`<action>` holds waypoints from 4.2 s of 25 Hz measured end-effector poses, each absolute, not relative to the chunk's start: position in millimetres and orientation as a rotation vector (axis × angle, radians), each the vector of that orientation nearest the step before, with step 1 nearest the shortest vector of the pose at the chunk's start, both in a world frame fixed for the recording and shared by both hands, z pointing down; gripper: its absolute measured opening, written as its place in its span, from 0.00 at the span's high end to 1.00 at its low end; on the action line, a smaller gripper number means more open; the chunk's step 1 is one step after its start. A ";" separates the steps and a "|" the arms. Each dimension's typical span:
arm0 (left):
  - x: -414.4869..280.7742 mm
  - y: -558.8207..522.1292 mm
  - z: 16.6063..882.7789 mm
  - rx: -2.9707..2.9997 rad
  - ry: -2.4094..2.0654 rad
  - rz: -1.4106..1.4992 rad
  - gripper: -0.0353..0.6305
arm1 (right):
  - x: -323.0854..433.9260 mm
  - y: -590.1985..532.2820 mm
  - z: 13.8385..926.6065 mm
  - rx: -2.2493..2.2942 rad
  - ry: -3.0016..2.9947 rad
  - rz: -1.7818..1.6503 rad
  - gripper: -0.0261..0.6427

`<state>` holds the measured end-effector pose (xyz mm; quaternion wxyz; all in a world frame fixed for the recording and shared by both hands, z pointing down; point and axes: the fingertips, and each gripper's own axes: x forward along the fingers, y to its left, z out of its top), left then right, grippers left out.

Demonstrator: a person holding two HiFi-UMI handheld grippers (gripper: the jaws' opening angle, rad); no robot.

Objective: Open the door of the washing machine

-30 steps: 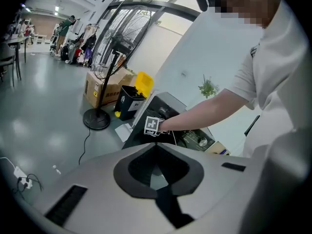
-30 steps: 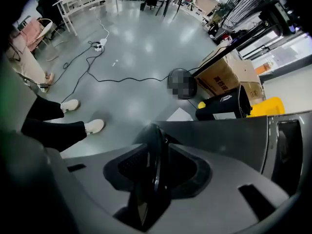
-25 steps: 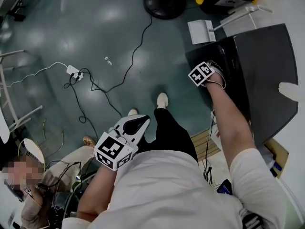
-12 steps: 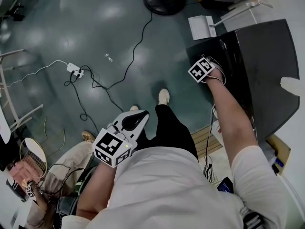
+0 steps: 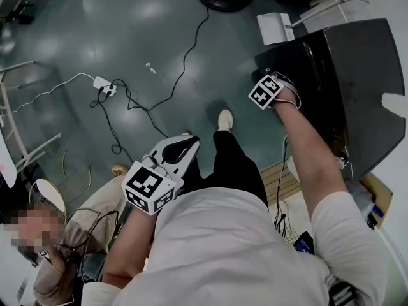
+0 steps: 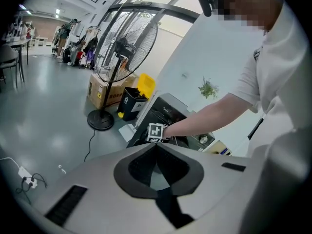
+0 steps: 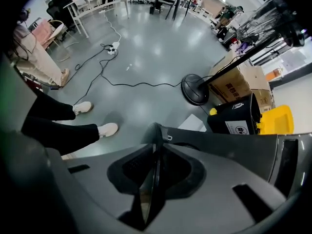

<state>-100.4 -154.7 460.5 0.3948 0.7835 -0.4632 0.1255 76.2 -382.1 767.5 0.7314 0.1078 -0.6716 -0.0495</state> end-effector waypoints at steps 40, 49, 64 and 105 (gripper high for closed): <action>-166.7 -42.6 456.7 2.051 -1.210 0.285 0.92 | 44.4 -173.3 772.5 0.023 -1.402 -0.253 0.86; -178.8 -23.2 463.9 2.116 -1.147 0.279 0.92 | 51.0 -120.6 772.4 -0.035 -1.369 -0.295 0.86; -143.0 26.7 468.8 2.169 -1.001 0.345 0.92 | 81.7 -21.2 773.4 -0.188 -1.344 -0.411 0.86; 45.0 105.0 456.8 2.302 -0.765 0.461 0.92 | 229.4 152.9 777.4 -0.502 -1.252 -0.692 0.86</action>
